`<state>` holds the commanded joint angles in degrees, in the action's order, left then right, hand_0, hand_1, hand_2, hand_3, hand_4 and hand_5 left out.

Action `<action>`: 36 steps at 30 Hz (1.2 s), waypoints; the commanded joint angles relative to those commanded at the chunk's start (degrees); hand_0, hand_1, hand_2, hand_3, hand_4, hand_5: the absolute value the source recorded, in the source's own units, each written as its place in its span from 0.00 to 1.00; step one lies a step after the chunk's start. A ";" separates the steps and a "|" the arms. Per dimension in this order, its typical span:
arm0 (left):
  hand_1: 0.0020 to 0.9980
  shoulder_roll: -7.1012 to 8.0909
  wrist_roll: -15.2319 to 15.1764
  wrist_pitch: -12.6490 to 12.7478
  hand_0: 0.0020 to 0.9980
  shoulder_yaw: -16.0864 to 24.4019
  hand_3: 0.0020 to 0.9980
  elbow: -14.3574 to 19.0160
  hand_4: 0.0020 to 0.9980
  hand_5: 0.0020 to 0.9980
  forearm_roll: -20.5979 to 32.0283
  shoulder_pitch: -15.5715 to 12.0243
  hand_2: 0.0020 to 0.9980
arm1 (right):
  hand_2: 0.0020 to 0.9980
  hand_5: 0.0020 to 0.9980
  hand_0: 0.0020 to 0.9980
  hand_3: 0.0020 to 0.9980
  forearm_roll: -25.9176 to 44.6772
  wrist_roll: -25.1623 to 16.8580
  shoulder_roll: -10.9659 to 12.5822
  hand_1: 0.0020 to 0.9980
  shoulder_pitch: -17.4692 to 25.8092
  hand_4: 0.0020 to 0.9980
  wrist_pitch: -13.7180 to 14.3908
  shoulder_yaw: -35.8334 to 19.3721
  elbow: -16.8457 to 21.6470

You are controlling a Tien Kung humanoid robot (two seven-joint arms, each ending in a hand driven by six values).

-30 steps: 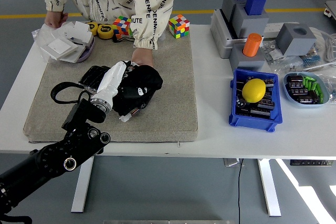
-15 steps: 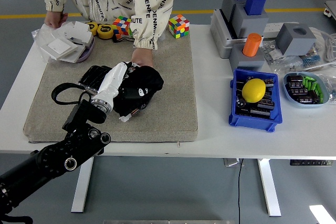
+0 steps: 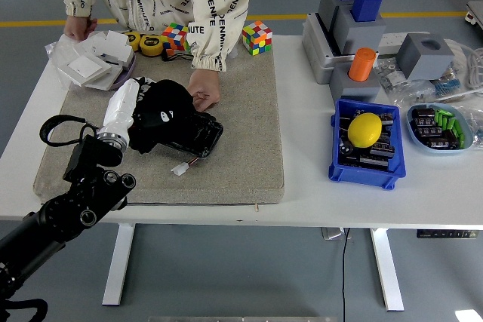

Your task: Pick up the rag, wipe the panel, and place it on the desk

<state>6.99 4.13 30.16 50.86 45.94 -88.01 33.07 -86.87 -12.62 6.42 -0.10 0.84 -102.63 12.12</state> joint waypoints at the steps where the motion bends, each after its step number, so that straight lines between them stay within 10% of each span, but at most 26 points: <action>1: 0.20 -0.02 -0.09 0.04 0.18 0.60 0.55 -0.54 0.59 0.00 -0.16 0.11 0.24 | 0.49 0.35 0.52 0.52 -0.07 0.00 -0.03 0.55 0.00 0.85 0.01 -0.12 -0.01; 26: 0.20 -0.08 -4.70 3.04 0.18 22.09 0.55 -14.32 0.59 0.00 -4.16 0.00 0.24 | 0.49 0.35 0.52 0.52 -0.14 0.03 -0.18 0.55 0.13 0.84 -0.01 -0.68 0.01; 27: 0.34 -0.10 -5.25 2.93 0.23 22.34 0.56 -14.51 0.62 0.00 -3.02 -0.40 0.40 | 0.49 0.35 0.52 0.52 -0.16 0.03 -0.22 0.55 0.15 0.84 -0.01 -0.70 0.01; 32: 0.34 -0.18 -5.29 0.94 0.23 21.47 0.56 -15.18 0.62 0.00 -0.41 -1.74 0.40 | 0.49 0.35 0.52 0.52 -0.09 0.03 -0.26 0.55 0.15 0.84 -0.02 -0.55 0.02; 33: 0.58 -0.25 -4.91 0.22 0.43 21.29 0.59 -15.34 0.85 0.19 -0.58 -1.89 0.56 | 0.49 0.35 0.52 0.52 -0.04 0.03 -0.25 0.55 0.08 0.84 -0.02 -0.46 0.02; 36: 0.58 -0.38 -3.95 -1.01 0.43 20.98 0.59 -15.44 0.85 0.19 -1.62 -2.28 0.56 | 0.49 0.35 0.52 0.52 0.14 0.01 -0.27 0.55 0.01 0.84 -0.03 -0.37 0.07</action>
<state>6.61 0.19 29.15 71.84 30.50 -89.63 30.79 -86.73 -12.61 6.15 -0.09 0.81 -103.00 12.18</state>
